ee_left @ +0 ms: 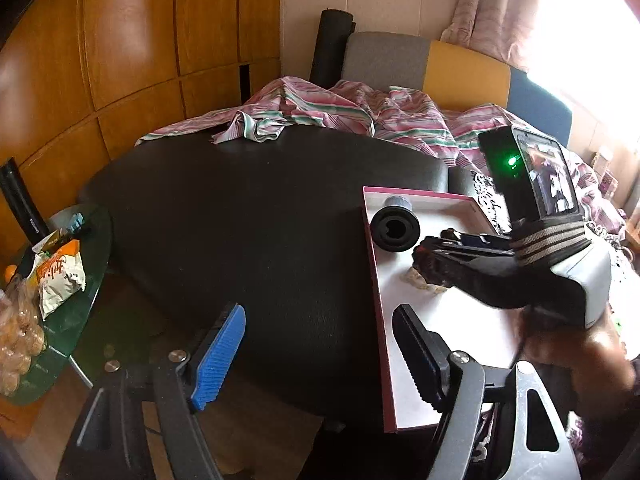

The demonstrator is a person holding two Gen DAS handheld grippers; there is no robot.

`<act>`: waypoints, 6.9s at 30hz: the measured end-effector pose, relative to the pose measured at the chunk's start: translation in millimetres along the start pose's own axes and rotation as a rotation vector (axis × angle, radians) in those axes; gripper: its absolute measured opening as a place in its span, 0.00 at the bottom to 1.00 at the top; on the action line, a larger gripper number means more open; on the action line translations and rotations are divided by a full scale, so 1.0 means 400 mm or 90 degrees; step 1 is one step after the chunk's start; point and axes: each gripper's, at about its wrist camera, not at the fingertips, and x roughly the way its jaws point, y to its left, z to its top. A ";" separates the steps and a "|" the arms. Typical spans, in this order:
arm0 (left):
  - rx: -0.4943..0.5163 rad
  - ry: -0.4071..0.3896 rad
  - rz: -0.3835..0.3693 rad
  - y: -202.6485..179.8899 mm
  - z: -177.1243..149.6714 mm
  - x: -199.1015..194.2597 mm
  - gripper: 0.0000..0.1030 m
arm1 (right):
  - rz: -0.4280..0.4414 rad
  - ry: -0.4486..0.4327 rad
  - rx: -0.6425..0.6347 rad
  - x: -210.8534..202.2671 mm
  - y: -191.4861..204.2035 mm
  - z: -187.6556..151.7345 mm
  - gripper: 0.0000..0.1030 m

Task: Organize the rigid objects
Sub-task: 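Carry the brown pumpkin into the tray and open the right tool, then move the left tool to the toys and grasp the green stand, then grasp the magenta perforated cup with the right tool, then carry the green stand into the tray and open the left tool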

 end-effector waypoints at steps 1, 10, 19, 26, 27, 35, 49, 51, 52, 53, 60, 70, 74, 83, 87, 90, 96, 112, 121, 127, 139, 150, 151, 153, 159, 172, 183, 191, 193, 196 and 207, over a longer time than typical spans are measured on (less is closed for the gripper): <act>-0.003 0.001 -0.001 0.003 -0.001 0.001 0.75 | 0.000 -0.013 -0.001 -0.001 0.003 -0.002 0.23; -0.020 0.004 -0.001 0.018 -0.006 0.004 0.75 | 0.022 -0.020 0.017 -0.009 -0.004 0.004 0.44; -0.025 0.001 -0.004 0.023 -0.005 -0.006 0.75 | 0.017 -0.063 0.038 -0.086 -0.036 -0.010 0.56; -0.011 -0.012 -0.010 0.005 0.000 -0.025 0.75 | -0.002 -0.093 0.052 -0.162 -0.086 -0.042 0.57; -0.007 -0.015 -0.013 0.000 0.001 -0.030 0.75 | -0.006 -0.098 0.056 -0.174 -0.096 -0.047 0.57; 0.029 -0.025 -0.031 -0.046 0.005 -0.051 0.75 | -0.037 -0.112 0.081 -0.239 -0.173 -0.087 0.58; 0.107 -0.019 -0.085 -0.172 0.012 -0.057 0.75 | -0.120 -0.107 0.162 -0.327 -0.383 -0.192 0.58; 0.121 -0.018 -0.100 -0.199 0.014 -0.058 0.75 | -0.139 -0.109 0.190 -0.348 -0.435 -0.215 0.58; 0.129 -0.019 -0.105 -0.213 0.015 -0.058 0.75 | -0.148 -0.110 0.203 -0.357 -0.459 -0.224 0.58; 0.139 -0.020 -0.111 -0.230 0.016 -0.058 0.75 | -0.157 -0.111 0.213 -0.364 -0.477 -0.232 0.58; 0.187 -0.018 -0.148 -0.327 0.023 -0.056 0.75 | -0.232 -0.121 0.324 -0.432 -0.658 -0.322 0.58; 0.243 0.014 -0.189 -0.473 0.024 -0.011 0.75 | -0.273 -0.151 0.536 -0.475 -0.837 -0.452 0.58; 0.262 0.048 -0.230 -0.551 0.021 0.015 0.75 | -0.268 -0.156 0.582 -0.486 -0.861 -0.476 0.58; 0.298 0.113 -0.312 -0.732 0.008 0.070 0.73 | -0.253 -0.164 0.670 -0.501 -0.907 -0.527 0.58; 0.322 0.155 -0.354 -0.836 -0.007 0.103 0.65 | -0.244 -0.163 0.674 -0.497 -0.910 -0.526 0.58; 0.304 0.199 -0.380 -0.901 -0.003 0.138 0.65 | -0.238 -0.160 0.676 -0.494 -0.913 -0.528 0.58; 0.290 0.256 -0.388 -1.026 0.017 0.211 0.62 | -0.228 -0.159 0.680 -0.488 -0.917 -0.527 0.58; 0.295 0.285 -0.409 -1.004 -0.020 0.257 0.29 | -0.217 -0.143 0.642 -0.466 -0.906 -0.506 0.58; 0.330 0.242 -0.344 -0.836 -0.073 0.221 0.30 | -0.186 -0.081 0.550 -0.401 -0.854 -0.458 0.56; 0.324 0.233 -0.346 -0.829 -0.088 0.234 0.30 | -0.173 -0.019 0.493 -0.340 -0.827 -0.429 0.56; 0.311 0.228 -0.351 -0.824 -0.090 0.240 0.29 | -0.202 0.074 0.444 -0.205 -0.856 -0.387 0.46; 0.295 0.168 -0.335 -0.767 -0.065 0.157 0.29 | -0.099 0.056 0.346 -0.197 -0.764 -0.348 0.31; 0.290 0.159 -0.334 -0.756 -0.056 0.145 0.29 | -0.095 0.063 0.335 -0.187 -0.751 -0.344 0.31; 0.277 0.138 -0.330 -0.730 -0.037 0.117 0.29 | -0.101 0.084 0.304 -0.166 -0.722 -0.342 0.31; 0.237 0.097 -0.304 -0.640 0.010 0.062 0.29 | -0.110 0.094 0.292 -0.146 -0.715 -0.352 0.31; 0.178 0.077 -0.222 -0.470 0.016 0.049 0.29 | -0.134 0.096 0.290 -0.148 -0.722 -0.353 0.31; 0.134 0.102 -0.192 -0.366 -0.001 0.069 0.29 | -0.148 0.096 0.275 -0.147 -0.714 -0.350 0.31; 0.064 0.139 -0.177 -0.251 -0.021 0.111 0.29 | -0.153 0.098 0.263 -0.148 -0.709 -0.349 0.31; 0.044 0.145 -0.177 -0.224 -0.024 0.118 0.29 | -0.153 0.098 0.261 -0.148 -0.709 -0.348 0.31; 0.017 0.154 -0.178 -0.187 -0.027 0.130 0.29 | -0.153 0.098 0.259 -0.149 -0.709 -0.348 0.31; 0.019 0.164 -0.186 -0.173 0.005 0.201 0.29 | -0.158 0.099 0.249 -0.149 -0.706 -0.346 0.31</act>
